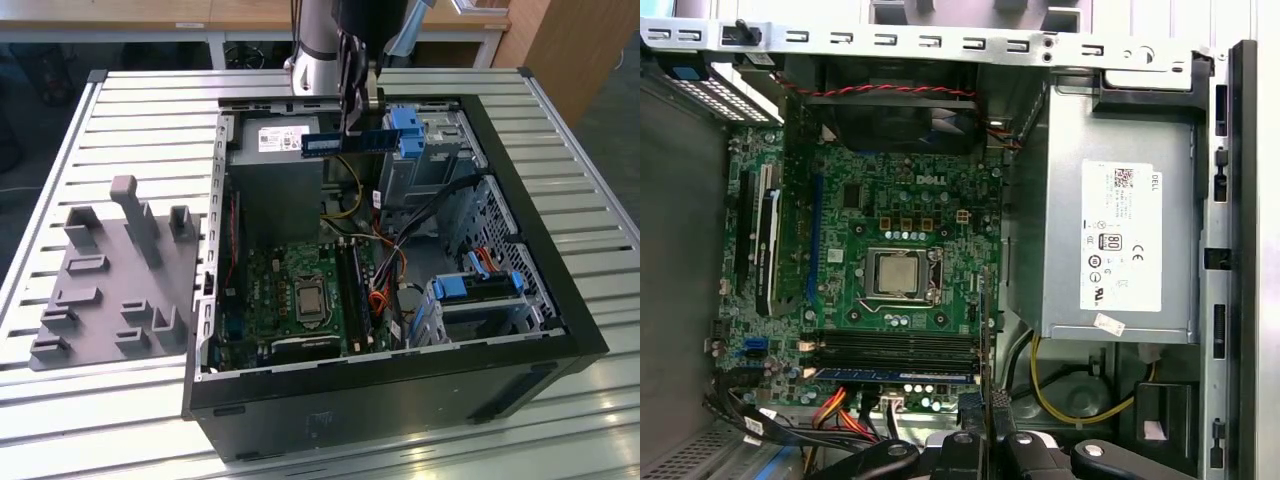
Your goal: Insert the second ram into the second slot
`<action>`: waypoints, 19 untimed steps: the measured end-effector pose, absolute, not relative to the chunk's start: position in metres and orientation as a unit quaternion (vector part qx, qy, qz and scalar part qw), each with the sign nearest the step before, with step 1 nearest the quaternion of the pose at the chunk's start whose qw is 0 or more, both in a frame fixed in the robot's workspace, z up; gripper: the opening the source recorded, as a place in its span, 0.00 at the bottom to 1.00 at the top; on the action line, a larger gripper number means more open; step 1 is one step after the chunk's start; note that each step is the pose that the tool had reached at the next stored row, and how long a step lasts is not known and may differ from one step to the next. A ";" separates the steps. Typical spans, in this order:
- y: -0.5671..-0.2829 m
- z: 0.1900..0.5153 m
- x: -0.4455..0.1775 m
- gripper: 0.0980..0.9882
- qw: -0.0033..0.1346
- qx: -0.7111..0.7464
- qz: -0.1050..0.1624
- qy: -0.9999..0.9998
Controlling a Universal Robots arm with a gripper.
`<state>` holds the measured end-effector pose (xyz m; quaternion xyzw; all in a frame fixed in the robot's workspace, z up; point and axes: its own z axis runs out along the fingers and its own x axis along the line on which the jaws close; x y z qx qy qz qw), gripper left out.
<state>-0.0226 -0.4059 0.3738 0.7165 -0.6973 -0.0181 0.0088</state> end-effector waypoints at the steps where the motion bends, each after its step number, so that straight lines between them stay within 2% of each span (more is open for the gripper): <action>1: -0.406 0.374 -0.023 0.04 0.009 0.716 -0.018 -0.697; 9: -0.407 0.374 -0.023 0.04 0.010 0.716 -0.017 -0.697; 11: -0.415 0.374 -0.023 0.04 0.017 0.716 -0.010 -0.697; 19: -0.416 0.374 -0.023 0.04 0.018 0.716 -0.009 -0.698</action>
